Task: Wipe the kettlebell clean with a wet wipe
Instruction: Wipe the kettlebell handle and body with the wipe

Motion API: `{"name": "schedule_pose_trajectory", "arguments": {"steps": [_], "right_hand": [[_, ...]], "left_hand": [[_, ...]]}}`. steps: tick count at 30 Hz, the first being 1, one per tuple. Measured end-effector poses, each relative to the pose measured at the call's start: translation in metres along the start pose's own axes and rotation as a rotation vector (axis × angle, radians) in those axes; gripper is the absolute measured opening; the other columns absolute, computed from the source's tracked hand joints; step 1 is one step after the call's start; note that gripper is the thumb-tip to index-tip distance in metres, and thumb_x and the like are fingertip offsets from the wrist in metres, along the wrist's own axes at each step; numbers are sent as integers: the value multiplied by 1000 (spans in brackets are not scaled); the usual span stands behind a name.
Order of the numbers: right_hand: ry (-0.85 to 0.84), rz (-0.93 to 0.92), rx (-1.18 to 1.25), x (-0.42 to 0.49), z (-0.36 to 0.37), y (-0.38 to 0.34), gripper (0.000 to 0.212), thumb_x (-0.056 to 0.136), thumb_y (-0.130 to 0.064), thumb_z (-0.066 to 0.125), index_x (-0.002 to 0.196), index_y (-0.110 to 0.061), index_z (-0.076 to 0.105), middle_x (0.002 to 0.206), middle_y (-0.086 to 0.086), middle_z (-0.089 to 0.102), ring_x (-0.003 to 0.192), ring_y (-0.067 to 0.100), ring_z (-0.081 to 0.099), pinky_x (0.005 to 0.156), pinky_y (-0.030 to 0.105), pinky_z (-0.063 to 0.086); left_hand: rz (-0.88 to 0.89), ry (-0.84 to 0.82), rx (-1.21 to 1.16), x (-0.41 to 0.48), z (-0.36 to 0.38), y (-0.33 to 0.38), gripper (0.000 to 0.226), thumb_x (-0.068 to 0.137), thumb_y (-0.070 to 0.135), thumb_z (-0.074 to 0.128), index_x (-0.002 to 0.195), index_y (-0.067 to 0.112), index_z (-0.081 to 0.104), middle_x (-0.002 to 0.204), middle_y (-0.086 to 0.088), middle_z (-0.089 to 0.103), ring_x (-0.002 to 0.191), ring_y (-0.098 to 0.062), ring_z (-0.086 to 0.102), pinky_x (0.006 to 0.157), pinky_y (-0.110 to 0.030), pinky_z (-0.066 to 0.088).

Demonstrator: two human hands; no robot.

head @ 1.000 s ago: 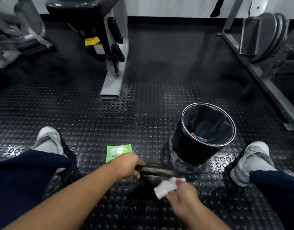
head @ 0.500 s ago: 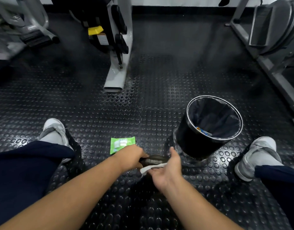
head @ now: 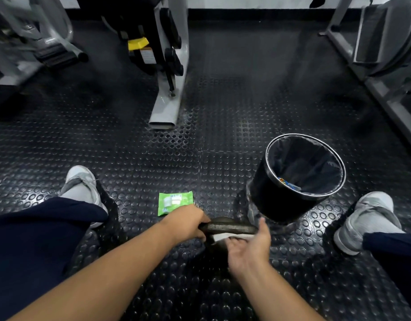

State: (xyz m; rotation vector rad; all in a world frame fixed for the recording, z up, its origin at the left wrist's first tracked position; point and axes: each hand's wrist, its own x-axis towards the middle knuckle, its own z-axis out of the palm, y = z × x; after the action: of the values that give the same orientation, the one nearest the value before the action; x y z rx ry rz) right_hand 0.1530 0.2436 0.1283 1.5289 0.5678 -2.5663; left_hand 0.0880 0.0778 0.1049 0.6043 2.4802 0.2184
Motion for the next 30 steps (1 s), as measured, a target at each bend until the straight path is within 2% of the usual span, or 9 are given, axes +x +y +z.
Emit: {"name": "schedule_pose_trajectory", "arguments": {"steps": [2,5,7,10,14,20,25,27,30], "right_hand": [[48,-36,22,3,-8,-14,73,93,-52,60,143,-1,43,147,27,45,137,40,45,117,50,35],[-9,-17,4,1,-7,-19,69,90,-56,62,138,-8,50,139,21,55,124,41,57,110,57,41],[-27,33,-62,-4,-6,-11,74,89,-61,60,143,-12,47,144,21,49,127,47,53,112,65,33],[-89,79,-105,-10,-9,0,88,89,-66,56,153,-11,33,150,26,41,136,47,44,119,60,25],[-154,106,-162,-5,-18,5,97,85,-74,53,155,-10,32,151,27,41,142,39,39,123,55,19],[51,-25,-133,-7,-9,-22,96,88,-70,54,158,-15,20,160,26,26,147,42,29,123,55,19],[-152,90,-308,-12,8,21,81,84,-75,52,134,-12,54,126,20,67,117,32,63,111,44,35],[-122,64,-342,-18,16,39,76,80,-77,57,127,-17,56,130,14,65,114,25,63,116,44,33],[-70,113,-266,-24,23,26,84,83,-76,53,132,-8,49,146,26,46,135,41,48,118,51,30]], "left_hand": [[-5,-7,-35,1,1,-3,26,84,38,81,107,29,75,87,7,74,85,-16,68,77,-34,57],[-3,-5,-42,1,3,-3,27,83,39,81,109,31,75,88,10,74,85,-14,68,75,-30,55],[-1,1,-28,1,2,0,28,83,40,81,109,30,75,89,8,75,86,-15,67,73,-30,53],[-22,4,-25,0,1,2,31,84,39,80,112,28,75,93,5,75,88,-17,68,74,-29,53],[-57,-25,-23,0,0,4,29,84,37,80,111,27,75,94,4,75,88,-17,68,73,-28,52],[-79,-77,5,5,-2,7,30,83,37,82,110,25,75,92,2,75,90,-19,69,75,-32,55],[-95,-61,46,4,-2,9,21,86,28,77,105,19,74,93,-4,74,89,-25,69,73,-31,53],[-85,-53,55,4,-2,10,17,86,21,73,101,15,72,93,-8,74,88,-29,69,71,-31,49],[-99,-62,67,3,-3,11,19,86,24,76,102,15,72,94,-8,74,89,-28,69,67,-28,45]]}}
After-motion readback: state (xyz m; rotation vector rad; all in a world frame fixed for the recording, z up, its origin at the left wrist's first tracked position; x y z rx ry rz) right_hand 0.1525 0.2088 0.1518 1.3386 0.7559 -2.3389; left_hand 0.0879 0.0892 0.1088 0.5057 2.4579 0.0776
